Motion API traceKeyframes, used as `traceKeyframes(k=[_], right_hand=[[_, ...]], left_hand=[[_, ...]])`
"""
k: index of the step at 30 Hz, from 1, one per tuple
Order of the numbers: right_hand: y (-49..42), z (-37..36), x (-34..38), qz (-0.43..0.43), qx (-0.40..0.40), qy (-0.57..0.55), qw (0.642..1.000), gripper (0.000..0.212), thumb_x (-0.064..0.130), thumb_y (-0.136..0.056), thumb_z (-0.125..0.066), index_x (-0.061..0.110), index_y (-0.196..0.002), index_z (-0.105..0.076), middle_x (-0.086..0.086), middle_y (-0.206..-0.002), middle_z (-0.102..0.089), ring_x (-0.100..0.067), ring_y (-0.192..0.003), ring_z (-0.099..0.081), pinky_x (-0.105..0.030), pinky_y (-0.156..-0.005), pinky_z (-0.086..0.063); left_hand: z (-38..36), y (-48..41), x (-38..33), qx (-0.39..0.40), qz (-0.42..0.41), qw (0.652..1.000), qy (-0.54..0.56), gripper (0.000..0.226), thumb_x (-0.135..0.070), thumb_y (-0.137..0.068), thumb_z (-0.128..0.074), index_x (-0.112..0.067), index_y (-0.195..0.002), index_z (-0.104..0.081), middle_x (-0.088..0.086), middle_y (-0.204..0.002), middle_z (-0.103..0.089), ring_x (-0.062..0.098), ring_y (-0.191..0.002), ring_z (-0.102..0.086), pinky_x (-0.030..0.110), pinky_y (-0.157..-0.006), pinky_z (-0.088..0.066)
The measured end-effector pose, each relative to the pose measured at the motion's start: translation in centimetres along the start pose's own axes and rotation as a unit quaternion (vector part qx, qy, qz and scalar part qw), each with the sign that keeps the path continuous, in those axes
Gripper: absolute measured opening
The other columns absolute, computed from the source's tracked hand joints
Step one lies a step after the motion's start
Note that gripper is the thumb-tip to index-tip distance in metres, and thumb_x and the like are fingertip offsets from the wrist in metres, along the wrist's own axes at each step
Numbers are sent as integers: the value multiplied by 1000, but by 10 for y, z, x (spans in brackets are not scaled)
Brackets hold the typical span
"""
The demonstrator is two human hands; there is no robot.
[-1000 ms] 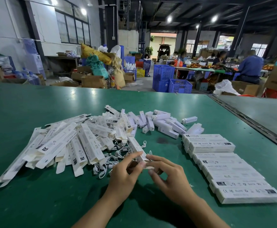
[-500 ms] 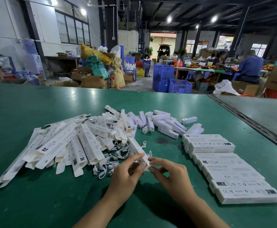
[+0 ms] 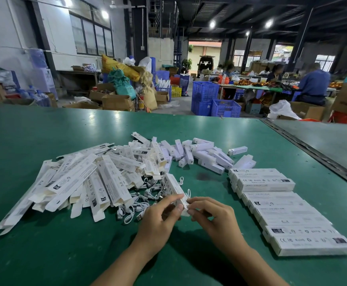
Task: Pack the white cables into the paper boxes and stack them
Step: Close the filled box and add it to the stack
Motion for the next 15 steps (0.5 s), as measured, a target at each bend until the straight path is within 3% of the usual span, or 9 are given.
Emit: traceKeyframes(k=[4, 6, 10, 15], right_hand=[[1, 1, -10, -83, -10, -23, 996, 14, 12, -81, -79, 19, -87, -68, 17, -88, -71, -12, -60, -68, -29, -58, -55], [3, 1, -12, -103, -13, -32, 994, 16, 15, -81, -79, 20, -90, -68, 17, -85, -70, -15, -60, -67, -32, -58, -54], [3, 1, -11, -119, -6, -50, 992, 17, 17, -80, -81, 21, -90, -68, 14, -77, -70, -16, -58, -64, -24, -55, -50], [4, -8, -17, -172, 11, -87, 981, 20, 19, -80, -80, 25, -90, -64, 10, -81, -69, -15, -62, -63, -24, -56, -50]], left_hand=[[0, 1, -6, 14, -2, 1000, -8, 39, -71, -81, -51, -57, -115, -60, -6, -70, -62, 4, -64, -56, 17, -64, -45], [-1, 2, -7, 26, -3, 1000, -8, 41, -74, -78, -54, -57, -114, -59, -8, -65, -58, 6, -60, -52, 19, -60, -41], [0, 1, -7, 22, -7, 1000, -20, 40, -72, -76, -60, -53, -111, -62, -1, -80, -71, 11, -73, -65, 27, -72, -50], [3, 1, -8, 9, -13, 999, -50, 34, -72, -77, -54, -56, -106, -62, 4, -77, -68, 18, -70, -62, 31, -67, -49]])
Point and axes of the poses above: each hand's wrist, its own y-axis away from the middle knuckle, its own z-axis out of the back of the hand, x = y × z, the point moved 8 cm from there along -y, towards the middle knuckle
